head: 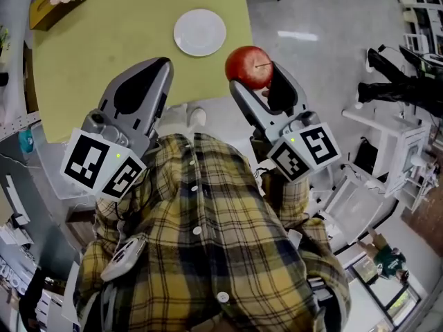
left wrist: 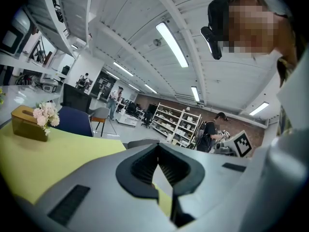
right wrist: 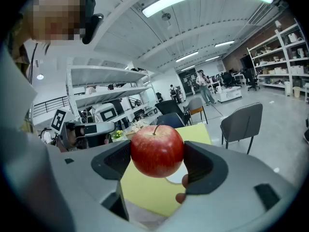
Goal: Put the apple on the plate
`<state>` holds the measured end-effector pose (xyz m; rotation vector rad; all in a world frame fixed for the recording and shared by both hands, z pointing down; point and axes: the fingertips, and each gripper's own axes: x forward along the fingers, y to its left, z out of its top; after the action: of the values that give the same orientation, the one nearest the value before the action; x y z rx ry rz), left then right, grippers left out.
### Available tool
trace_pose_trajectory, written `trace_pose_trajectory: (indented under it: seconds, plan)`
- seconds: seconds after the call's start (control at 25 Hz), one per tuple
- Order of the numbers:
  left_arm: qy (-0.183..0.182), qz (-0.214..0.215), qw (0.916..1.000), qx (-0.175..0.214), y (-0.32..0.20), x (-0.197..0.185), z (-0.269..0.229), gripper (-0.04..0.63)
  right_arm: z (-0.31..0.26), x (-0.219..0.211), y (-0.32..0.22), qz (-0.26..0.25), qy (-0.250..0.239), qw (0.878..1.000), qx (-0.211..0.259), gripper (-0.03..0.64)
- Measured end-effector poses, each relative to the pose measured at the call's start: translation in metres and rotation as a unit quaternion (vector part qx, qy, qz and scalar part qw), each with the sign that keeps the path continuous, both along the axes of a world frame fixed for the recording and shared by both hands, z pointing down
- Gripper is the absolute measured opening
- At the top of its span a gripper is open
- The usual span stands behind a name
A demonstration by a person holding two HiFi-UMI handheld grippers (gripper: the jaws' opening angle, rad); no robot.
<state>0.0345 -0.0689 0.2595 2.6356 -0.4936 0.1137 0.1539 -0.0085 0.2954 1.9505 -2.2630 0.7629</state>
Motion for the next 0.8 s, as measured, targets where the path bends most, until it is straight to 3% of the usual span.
trace_pose_trajectory:
  seconds: [0.48,0.8]
  plan:
    - [0.001,0.017,0.9999,-0.001,-0.093,0.012,-0.005,0.008,-0.009,0.0,-0.107,-0.006,0.002,1.0,0.004,0.339]
    - [-0.003,0.014,0.9996,-0.024,-0.124,0.014,0.011,0.008,0.001,0.003,-0.144,-0.012,0.001,1.0,-0.013,0.339]
